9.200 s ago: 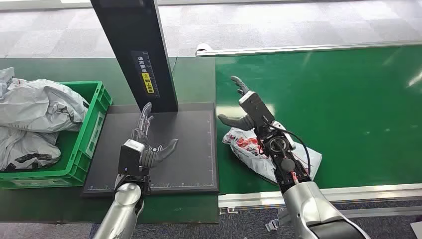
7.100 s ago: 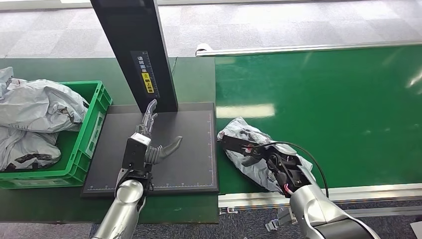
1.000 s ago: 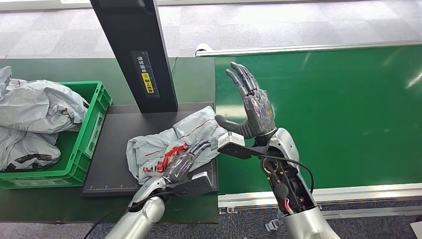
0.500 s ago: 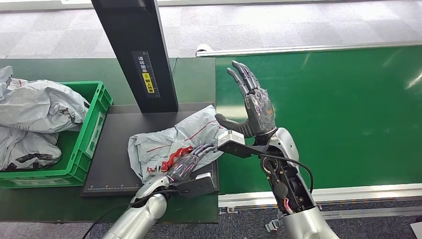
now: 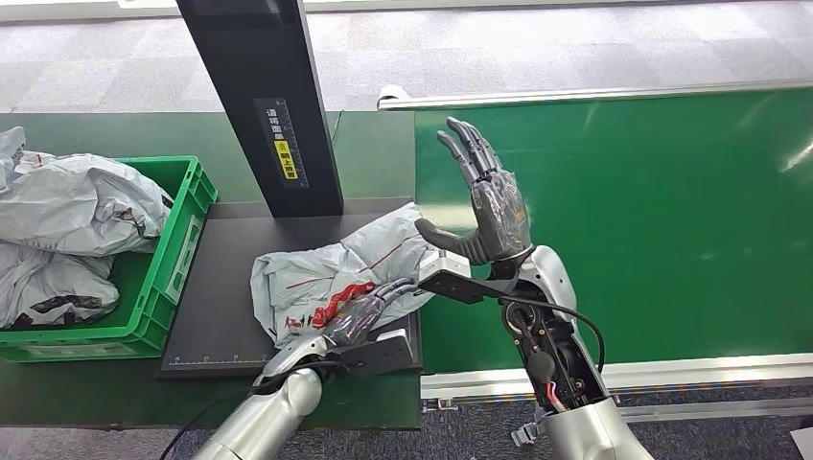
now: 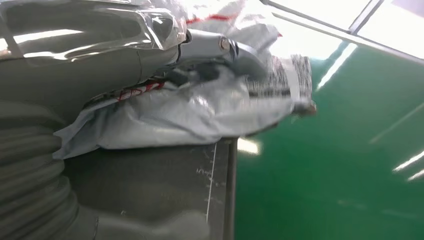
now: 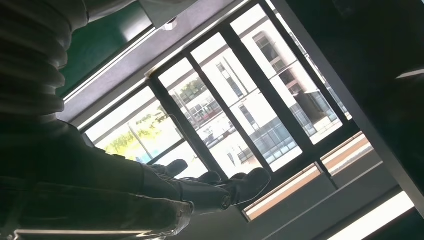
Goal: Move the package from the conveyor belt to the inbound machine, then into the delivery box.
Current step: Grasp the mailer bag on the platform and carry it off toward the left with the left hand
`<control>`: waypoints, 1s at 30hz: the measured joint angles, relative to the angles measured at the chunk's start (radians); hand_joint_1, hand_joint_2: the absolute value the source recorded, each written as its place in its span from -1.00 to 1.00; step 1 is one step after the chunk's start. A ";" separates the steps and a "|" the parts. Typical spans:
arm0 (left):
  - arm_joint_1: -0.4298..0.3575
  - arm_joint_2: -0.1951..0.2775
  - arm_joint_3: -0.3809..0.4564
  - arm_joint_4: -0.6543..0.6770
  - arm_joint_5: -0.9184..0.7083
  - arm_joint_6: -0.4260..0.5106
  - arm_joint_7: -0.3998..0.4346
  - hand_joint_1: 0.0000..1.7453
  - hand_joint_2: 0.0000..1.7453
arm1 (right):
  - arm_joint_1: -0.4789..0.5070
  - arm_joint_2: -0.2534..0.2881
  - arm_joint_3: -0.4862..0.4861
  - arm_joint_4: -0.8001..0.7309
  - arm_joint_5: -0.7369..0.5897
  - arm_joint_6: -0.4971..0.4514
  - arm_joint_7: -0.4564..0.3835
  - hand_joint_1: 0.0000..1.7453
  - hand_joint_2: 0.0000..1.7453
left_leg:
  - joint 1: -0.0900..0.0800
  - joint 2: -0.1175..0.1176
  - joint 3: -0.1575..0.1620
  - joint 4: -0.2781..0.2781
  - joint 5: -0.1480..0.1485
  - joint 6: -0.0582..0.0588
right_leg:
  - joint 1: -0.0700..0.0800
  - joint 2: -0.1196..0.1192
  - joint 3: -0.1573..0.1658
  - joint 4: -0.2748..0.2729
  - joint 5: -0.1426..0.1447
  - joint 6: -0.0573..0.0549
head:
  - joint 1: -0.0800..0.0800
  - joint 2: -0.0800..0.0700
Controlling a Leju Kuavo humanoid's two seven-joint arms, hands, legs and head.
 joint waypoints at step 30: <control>-0.032 -0.006 0.004 0.046 0.022 0.053 -0.020 0.37 1.00 | 0.006 -0.005 -0.015 0.007 -0.004 0.003 -0.007 -1.00 1.00 | 0.000 0.000 0.003 0.000 0.000 0.000 | 0.000 0.000 0.003 0.000 0.000 0.000 | 0.000 0.000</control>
